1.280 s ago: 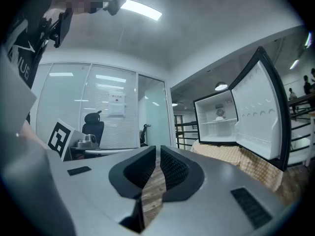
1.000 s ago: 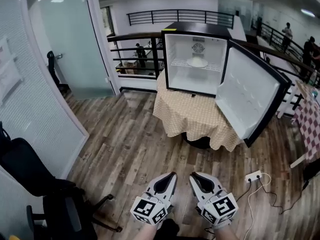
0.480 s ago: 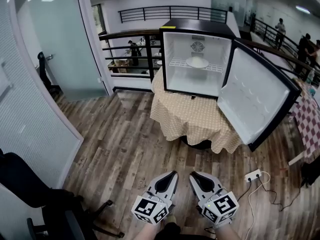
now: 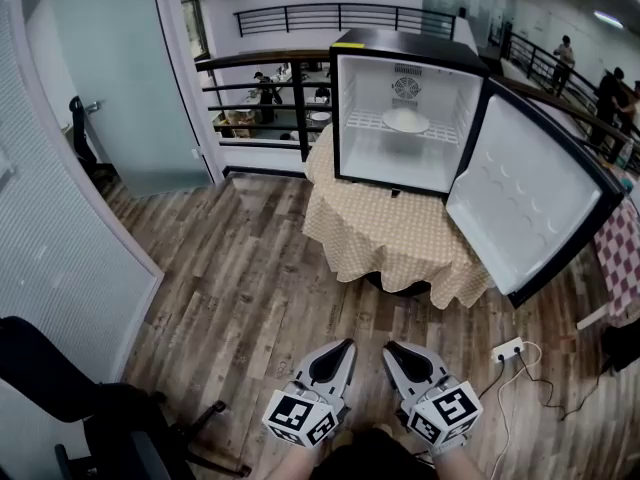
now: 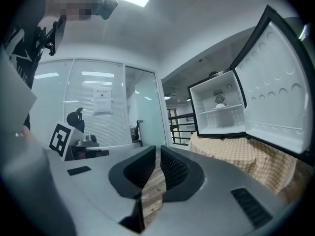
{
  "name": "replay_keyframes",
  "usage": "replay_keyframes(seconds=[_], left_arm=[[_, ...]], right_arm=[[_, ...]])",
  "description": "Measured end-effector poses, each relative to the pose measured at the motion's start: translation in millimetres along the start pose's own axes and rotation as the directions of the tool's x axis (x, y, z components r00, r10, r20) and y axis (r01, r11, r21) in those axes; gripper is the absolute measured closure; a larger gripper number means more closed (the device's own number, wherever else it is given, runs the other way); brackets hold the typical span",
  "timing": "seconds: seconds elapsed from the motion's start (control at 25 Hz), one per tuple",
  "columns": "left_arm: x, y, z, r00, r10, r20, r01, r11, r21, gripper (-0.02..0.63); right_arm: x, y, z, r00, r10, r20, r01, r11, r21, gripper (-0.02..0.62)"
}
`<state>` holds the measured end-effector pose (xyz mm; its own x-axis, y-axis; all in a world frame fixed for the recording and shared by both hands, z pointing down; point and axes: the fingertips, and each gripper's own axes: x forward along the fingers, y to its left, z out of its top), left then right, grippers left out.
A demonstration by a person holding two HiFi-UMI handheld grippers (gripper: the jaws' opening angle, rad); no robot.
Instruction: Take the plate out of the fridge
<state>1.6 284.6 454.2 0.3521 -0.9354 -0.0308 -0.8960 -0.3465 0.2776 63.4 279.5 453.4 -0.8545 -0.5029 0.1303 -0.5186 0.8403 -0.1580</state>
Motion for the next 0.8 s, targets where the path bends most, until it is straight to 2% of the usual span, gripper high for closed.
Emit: replay_keyframes(seconds=[0.44,0.8], left_arm=[[45.1,36.7,4.1,1.000,0.005,-0.012,-0.005,1.000,0.001,0.591],[113.9,52.5,17.8,0.999,-0.050,-0.020,0.050,0.999,0.014,0.591]], right_arm=[[42.1,-39.3,7.1,1.000,0.003,0.000,-0.003,1.000,-0.003,0.545],[76.6,-88.0,29.5,1.000,-0.007,0.021,0.007,1.000,-0.008,0.545]])
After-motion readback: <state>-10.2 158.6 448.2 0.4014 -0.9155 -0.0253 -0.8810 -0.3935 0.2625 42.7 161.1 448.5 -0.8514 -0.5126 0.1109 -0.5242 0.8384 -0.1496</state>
